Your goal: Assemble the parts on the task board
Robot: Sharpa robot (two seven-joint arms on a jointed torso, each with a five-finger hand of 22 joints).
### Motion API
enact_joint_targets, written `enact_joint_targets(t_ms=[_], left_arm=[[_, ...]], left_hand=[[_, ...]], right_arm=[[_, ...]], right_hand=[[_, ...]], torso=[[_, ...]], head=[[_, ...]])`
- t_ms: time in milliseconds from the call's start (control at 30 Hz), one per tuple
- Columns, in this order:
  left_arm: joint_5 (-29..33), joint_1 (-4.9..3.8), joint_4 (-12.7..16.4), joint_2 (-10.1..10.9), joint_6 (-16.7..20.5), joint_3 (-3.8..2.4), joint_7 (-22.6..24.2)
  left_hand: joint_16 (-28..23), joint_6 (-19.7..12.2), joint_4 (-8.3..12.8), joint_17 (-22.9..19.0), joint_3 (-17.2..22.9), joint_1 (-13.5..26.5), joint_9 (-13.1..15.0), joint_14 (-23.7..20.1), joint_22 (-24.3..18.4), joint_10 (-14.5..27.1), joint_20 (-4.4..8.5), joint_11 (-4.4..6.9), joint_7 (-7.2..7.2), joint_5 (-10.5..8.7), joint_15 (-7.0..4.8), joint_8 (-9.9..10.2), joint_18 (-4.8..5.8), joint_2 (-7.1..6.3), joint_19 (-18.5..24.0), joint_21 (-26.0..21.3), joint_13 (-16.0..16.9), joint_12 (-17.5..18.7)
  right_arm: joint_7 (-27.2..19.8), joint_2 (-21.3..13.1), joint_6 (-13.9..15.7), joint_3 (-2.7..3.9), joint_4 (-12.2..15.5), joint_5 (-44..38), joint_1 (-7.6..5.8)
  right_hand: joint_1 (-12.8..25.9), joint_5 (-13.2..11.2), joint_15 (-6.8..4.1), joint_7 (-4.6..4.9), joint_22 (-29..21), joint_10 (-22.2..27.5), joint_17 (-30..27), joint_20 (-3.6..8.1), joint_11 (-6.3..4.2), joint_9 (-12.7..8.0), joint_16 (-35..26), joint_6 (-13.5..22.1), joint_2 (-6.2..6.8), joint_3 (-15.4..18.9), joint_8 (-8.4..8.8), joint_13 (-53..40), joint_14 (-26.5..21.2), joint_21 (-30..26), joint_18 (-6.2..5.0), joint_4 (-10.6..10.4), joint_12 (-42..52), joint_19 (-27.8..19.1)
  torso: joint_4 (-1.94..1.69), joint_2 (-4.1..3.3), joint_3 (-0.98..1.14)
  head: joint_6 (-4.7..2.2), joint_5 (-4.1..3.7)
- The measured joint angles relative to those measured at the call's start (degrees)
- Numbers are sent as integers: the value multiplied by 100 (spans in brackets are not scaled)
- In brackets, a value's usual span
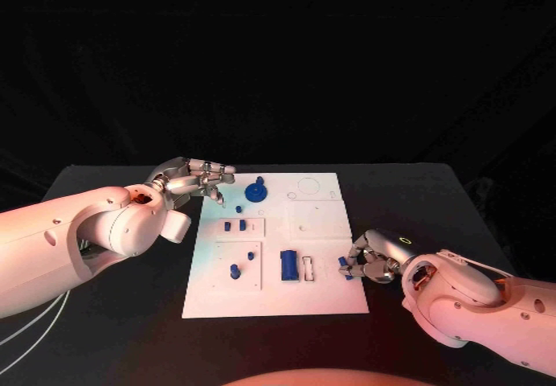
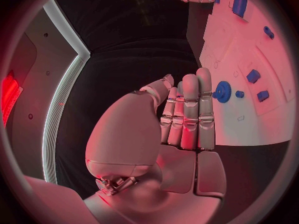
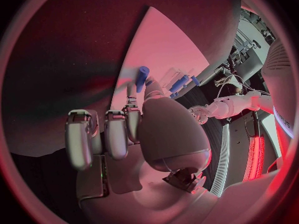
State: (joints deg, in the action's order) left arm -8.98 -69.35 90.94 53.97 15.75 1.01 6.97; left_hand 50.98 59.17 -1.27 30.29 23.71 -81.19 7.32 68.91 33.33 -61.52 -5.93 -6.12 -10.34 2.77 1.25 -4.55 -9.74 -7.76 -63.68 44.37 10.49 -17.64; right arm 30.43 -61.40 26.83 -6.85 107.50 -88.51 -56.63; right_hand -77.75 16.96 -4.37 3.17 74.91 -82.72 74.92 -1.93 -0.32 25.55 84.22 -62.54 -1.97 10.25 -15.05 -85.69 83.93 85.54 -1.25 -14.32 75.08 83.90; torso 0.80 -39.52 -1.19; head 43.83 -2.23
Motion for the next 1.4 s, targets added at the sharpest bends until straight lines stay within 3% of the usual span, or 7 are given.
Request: enact_joint_targets(t_ms=[333,533,767,900,1067,1233,1400], left_arm=[[0,0,11,11,-19,0,-10],[0,1,16,14,-28,0,-12],[1,1,16,14,-39,0,-15],[1,1,16,14,-43,0,-18],[1,1,19,14,-47,0,-21],[1,1,24,27,-48,0,-23],[1,1,24,32,-47,0,-24]], left_hand=[[0,0,0,0,0,0,0,0,0,0,0,0,0,0,0,0,0,0,0,0,-1,0],[0,0,0,1,0,0,0,0,0,0,0,0,0,0,0,0,0,0,0,0,-1,0],[0,-21,-16,1,-16,0,0,0,1,0,0,0,-21,0,0,-22,0,0,0,0,-1,-25],[0,-21,-16,1,-16,0,0,0,1,0,0,0,-21,0,0,-21,0,0,0,0,-2,-31],[0,-21,-16,1,-16,0,0,0,1,0,0,0,-21,0,0,-22,0,0,0,0,-2,-31],[0,-21,-16,1,-16,0,0,0,1,0,0,0,-20,0,0,-21,0,0,0,0,-2,-31],[0,-21,-16,-4,-16,0,0,0,1,0,0,0,-20,0,0,-21,-1,0,0,0,-2,-31]], right_arm=[[56,173,-141,69,-117,-309,74],[85,300,-257,78,-151,-637,115],[131,363,-358,86,-133,-954,128],[159,379,-392,87,-96,-1081,133],[239,363,-382,79,-46,-1161,144],[301,295,-286,62,54,-1064,148],[330,261,-157,41,113,-720,109]], right_hand=[[-145,-155,0,-27,0,10,-1,0,-32,90,0,-71,280,-19,-32,174,0,-24,0,19,-18,0],[-297,-192,-1,16,3,0,-1,0,-42,1415,0,-43,427,-177,46,251,0,-24,0,146,-51,0],[-472,-33,-1,11,4,19,-1,0,-62,1399,0,-49,541,-346,102,246,0,-24,0,200,-70,0],[-591,525,-1,-11,4,20,-1,0,-61,813,0,-72,659,-470,129,246,0,-24,0,86,-141,0],[-623,768,-2,-36,3,41,-1,0,-81,812,0,-98,691,-631,177,251,-1,16,0,-73,-157,0],[-693,1000,-25,-36,3,42,-2,0,-82,49,0,-98,761,-1100,206,434,21,18,-1,-49,-166,0],[-696,1089,-24,-15,3,43,-2,0,-82,31,0,-75,764,-1485,183,633,21,18,0,-32,-166,0]], torso=[[-3,3,-2],[-5,5,-2],[-2,12,2],[1,9,2],[2,6,-2],[-1,5,-5],[-2,7,-5]], head=[[24,21],[29,32],[29,39],[31,34],[35,27],[40,28],[37,45]])
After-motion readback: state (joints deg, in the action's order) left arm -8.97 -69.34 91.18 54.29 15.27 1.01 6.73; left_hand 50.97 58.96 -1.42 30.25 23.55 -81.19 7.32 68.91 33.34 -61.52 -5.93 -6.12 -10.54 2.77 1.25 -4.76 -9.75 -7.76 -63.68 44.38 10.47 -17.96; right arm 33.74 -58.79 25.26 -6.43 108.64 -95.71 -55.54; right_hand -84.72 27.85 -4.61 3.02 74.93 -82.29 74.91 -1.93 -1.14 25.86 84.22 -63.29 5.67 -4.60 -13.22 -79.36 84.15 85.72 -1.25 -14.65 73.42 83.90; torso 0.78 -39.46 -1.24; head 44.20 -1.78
